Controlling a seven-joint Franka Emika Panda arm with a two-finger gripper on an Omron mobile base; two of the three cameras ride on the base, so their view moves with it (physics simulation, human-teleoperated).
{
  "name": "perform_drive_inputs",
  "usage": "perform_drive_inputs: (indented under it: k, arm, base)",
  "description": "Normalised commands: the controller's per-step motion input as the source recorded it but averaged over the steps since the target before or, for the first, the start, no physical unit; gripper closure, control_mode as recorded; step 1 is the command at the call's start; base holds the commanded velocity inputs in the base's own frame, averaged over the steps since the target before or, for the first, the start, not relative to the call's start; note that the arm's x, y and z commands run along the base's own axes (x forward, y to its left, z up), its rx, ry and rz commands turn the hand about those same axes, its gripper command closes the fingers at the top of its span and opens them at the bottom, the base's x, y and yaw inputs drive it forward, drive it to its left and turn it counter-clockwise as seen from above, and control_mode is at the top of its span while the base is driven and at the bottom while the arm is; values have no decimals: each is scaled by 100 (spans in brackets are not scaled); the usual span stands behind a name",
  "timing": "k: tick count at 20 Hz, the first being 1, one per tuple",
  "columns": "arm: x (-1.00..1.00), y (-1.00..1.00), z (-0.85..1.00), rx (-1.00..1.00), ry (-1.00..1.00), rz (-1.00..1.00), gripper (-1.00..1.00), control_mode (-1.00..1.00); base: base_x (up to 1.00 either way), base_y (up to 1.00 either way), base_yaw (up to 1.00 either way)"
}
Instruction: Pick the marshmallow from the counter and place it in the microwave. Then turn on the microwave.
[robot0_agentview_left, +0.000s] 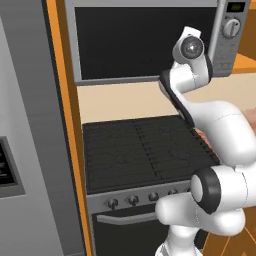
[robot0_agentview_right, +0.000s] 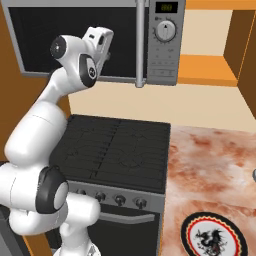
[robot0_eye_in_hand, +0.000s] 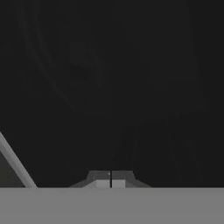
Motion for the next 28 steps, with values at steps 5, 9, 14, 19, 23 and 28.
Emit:
perform_drive_inputs:
  k: [5, 9, 14, 19, 23, 28]
  arm:
    - [-30, -4, 5, 0, 0, 1, 100, -100]
    - [-46, -9, 0, 0, 0, 0, 100, -100]
    - [-49, -15, 0, 0, -2, 0, 100, -100]
    - [-49, -16, 3, 2, -4, 0, 100, -100]
    - [-38, -13, 0, 3, -4, 0, 100, -100]
    - [-37, -9, 4, 4, 0, 0, 100, -100]
  base:
    - [0, 0, 0]
    - [0, 0, 0]
    - [0, 0, 0]
    - [0, 0, 0]
    - [0, 0, 0]
    - [0, 0, 0]
